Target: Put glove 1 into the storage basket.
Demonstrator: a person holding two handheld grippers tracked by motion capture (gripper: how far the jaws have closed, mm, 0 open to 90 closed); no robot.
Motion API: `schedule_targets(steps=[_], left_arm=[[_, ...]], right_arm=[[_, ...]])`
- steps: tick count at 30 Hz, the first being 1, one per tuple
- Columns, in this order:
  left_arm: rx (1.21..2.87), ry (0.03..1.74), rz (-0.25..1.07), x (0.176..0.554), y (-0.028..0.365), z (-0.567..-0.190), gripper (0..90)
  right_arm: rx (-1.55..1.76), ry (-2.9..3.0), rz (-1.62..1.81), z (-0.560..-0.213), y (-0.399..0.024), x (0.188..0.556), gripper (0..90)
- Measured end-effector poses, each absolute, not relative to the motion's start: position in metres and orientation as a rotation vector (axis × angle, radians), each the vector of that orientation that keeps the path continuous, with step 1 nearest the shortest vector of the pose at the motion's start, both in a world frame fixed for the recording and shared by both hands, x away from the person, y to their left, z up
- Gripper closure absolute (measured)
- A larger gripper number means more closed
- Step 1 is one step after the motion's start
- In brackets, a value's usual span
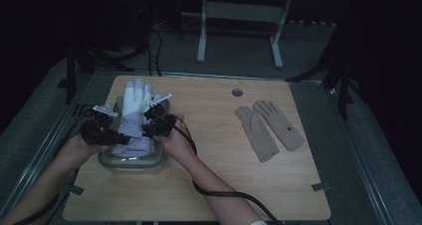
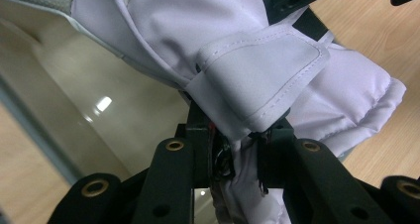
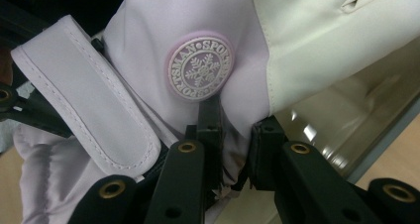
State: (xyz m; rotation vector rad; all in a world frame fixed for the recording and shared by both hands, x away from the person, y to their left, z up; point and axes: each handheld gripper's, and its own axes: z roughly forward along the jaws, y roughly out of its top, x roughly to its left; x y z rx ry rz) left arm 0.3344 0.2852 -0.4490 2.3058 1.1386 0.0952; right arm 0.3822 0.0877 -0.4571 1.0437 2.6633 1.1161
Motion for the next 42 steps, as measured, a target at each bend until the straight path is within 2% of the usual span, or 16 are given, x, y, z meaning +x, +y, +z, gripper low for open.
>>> schedule_targets(steps=[11,12,17,19,22,25,26,29,31,33,36,42], left_arm=[[2.311,1.219,-0.022,0.339,0.281,-0.483,71.0],[2.321,1.26,-0.085,0.342,0.28,-0.491,69.4],[2.332,1.29,-0.103,0.344,0.278,-0.501,66.2],[2.322,1.306,-0.103,0.343,0.279,-0.503,63.7],[2.318,1.311,-0.074,0.341,0.277,-0.502,60.6],[2.31,1.322,-0.038,0.339,0.277,-0.501,56.0],[2.309,1.322,-0.016,0.337,0.275,-0.5,54.5],[2.325,1.307,0.099,0.332,0.271,-0.496,43.0],[2.287,1.331,0.167,0.328,0.271,-0.492,38.0],[2.243,1.312,0.195,0.323,0.273,-0.486,28.4],[2.169,1.301,0.297,0.315,0.27,-0.478,20.2],[2.033,1.222,0.396,0.301,0.256,-0.466,15.6]], right_arm=[[1.096,2.774,0.925,-0.487,0.095,0.388,78.3],[1.086,2.795,0.9,-0.489,0.096,0.389,77.4],[1.07,2.827,0.848,-0.497,0.098,0.393,73.2],[1.058,2.815,0.842,-0.497,0.1,0.391,68.7],[1.024,2.803,0.84,-0.494,0.099,0.391,62.5],[0.971,2.75,0.853,-0.486,0.098,0.39,48.4],[0.936,2.74,0.872,-0.484,0.097,0.39,41.1],[0.935,2.709,0.953,-0.474,0.09,0.391,31.4],[0.918,2.708,1.021,-0.467,0.086,0.392,24.2],[0.883,2.714,1.065,-0.46,0.081,0.391,16.3],[0.866,2.703,1.105,-0.453,0.075,0.389,15.5],[0.823,2.683,1.12,-0.445,0.062,0.387,14.1]])
